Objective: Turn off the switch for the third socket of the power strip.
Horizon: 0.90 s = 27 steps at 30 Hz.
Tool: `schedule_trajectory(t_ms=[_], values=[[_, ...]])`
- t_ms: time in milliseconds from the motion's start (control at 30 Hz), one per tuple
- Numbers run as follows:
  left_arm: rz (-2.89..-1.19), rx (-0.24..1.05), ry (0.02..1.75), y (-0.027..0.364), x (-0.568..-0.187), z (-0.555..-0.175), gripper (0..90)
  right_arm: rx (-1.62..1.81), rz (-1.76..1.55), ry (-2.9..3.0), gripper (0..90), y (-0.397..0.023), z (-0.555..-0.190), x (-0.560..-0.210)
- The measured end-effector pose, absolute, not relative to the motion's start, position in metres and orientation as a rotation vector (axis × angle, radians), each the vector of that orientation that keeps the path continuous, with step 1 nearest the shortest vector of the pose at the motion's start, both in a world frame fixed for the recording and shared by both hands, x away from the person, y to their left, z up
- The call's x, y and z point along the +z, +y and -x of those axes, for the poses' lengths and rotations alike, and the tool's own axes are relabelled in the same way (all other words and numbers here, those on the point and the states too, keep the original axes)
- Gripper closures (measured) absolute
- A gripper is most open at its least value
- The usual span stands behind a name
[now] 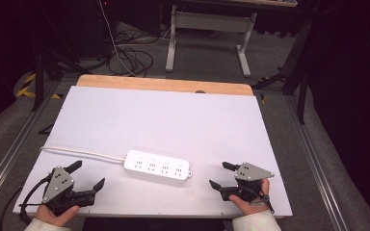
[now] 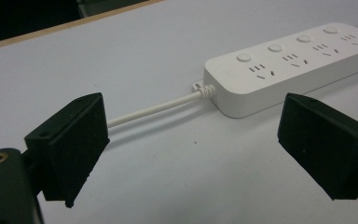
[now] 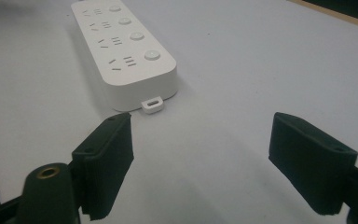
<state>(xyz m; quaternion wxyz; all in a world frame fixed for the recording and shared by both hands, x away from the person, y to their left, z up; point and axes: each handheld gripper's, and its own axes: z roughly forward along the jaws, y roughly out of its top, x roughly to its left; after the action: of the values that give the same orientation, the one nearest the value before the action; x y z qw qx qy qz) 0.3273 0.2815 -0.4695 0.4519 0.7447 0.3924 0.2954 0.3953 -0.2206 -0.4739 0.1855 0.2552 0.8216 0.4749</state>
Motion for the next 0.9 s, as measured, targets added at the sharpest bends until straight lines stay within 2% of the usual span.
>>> schedule_trajectory(t_ms=[700, 900], values=[[-1.826, 0.771, 0.974, 0.2812, -0.4676, -0.3241, 9.5, 1.326, -0.701, 2.315, 22.7, -0.2201, -0.3941, -0.4714], [-1.845, 0.833, 0.966, 0.2796, -0.4668, -0.3224, 9.5, 1.319, -0.685, 2.325, 22.7, -0.2197, -0.3944, -0.4710]])
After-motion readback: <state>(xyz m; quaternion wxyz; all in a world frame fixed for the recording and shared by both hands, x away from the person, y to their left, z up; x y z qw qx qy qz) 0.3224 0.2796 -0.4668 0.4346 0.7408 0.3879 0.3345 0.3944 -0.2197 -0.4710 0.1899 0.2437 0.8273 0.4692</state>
